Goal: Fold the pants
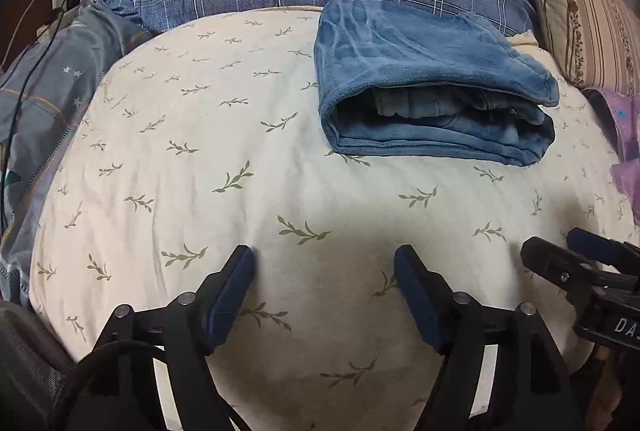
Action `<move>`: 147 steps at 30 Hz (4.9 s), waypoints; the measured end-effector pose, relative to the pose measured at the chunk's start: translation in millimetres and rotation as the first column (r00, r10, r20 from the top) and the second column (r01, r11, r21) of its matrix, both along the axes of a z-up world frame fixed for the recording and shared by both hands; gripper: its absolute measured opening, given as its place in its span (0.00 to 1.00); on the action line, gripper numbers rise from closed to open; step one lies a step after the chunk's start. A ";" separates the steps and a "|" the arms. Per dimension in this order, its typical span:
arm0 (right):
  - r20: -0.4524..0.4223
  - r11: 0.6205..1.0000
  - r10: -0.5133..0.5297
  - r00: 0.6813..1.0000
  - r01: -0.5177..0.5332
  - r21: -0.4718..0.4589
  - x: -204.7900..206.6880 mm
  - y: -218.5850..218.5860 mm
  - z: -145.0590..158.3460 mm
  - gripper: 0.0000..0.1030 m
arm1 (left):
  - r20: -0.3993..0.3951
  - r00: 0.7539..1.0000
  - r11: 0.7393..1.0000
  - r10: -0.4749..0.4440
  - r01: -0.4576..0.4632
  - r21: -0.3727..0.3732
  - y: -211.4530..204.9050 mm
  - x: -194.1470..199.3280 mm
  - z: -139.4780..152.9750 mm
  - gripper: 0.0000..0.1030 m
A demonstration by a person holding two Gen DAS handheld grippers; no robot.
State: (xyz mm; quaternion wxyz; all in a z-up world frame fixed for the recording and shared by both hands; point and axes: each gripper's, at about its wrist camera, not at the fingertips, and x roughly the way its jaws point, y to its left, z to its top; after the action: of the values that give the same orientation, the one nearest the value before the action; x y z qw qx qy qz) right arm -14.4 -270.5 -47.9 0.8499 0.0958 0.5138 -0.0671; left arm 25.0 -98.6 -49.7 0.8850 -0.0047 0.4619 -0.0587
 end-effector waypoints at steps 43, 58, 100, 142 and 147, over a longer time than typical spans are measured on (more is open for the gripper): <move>0.239 1.000 -0.010 0.971 0.017 -0.025 -25.8 14.6 50.9 0.85 | 0.243 0.963 0.992 0.112 -0.121 0.022 17.1 -34.3 47.4 0.73; 0.243 0.999 -0.013 0.970 0.020 -0.029 -25.9 14.7 51.8 0.85 | 0.256 0.961 0.992 0.109 -0.121 0.032 12.8 -39.4 48.8 0.73; 0.254 0.999 -0.015 0.967 0.022 -0.024 -26.7 14.8 52.7 0.85 | 0.256 0.961 0.993 0.102 -0.114 0.032 7.1 -43.7 49.8 0.73; 0.259 0.999 -0.020 0.966 0.027 -0.021 -28.3 18.2 50.9 0.85 | 0.257 0.962 0.993 0.095 -0.108 0.037 5.3 -44.3 49.3 0.73; 0.260 0.999 -0.021 0.965 0.027 -0.020 -28.1 17.7 51.0 0.85 | 0.256 0.962 0.993 0.094 -0.107 0.039 5.1 -44.3 49.2 0.73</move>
State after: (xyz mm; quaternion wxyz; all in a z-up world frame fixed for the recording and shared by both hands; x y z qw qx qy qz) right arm -42.5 -252.8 3.1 0.9101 0.0998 0.3961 -0.0702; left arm -19.4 -93.5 -0.5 0.9385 0.0027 0.3452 -0.0016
